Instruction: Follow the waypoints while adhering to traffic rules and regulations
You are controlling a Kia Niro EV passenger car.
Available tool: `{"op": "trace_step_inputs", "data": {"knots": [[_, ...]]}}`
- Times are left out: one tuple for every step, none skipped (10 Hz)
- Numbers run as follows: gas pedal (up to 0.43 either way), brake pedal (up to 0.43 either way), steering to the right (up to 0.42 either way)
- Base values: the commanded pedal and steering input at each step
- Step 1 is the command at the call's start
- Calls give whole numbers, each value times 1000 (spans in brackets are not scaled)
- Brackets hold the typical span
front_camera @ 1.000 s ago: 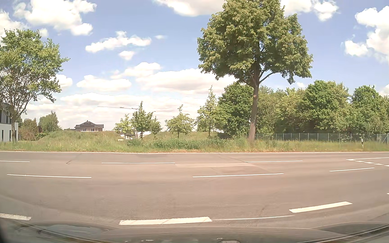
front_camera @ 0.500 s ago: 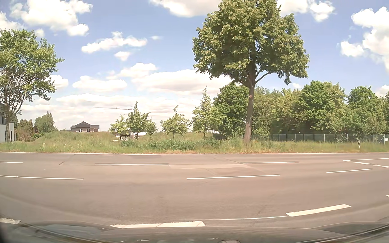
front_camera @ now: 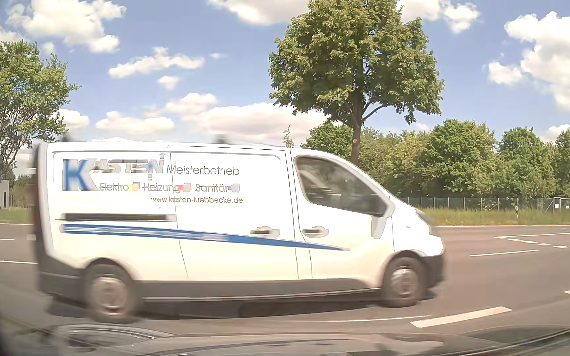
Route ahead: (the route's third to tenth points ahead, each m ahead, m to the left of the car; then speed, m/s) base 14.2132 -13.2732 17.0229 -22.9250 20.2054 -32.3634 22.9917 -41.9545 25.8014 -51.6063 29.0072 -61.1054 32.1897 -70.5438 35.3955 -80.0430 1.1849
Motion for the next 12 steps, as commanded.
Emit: {"op": "trace_step_inputs", "data": {"knots": [[197, 0, 341], [220, 0, 345], [240, 0, 349], [248, 0, 349], [268, 0, 350], [299, 0, 353], [311, 0, 361], [311, 0, 377], [319, 0, 396], [339, 0, 415], [350, 0, 431], [350, 0, 447]]}}
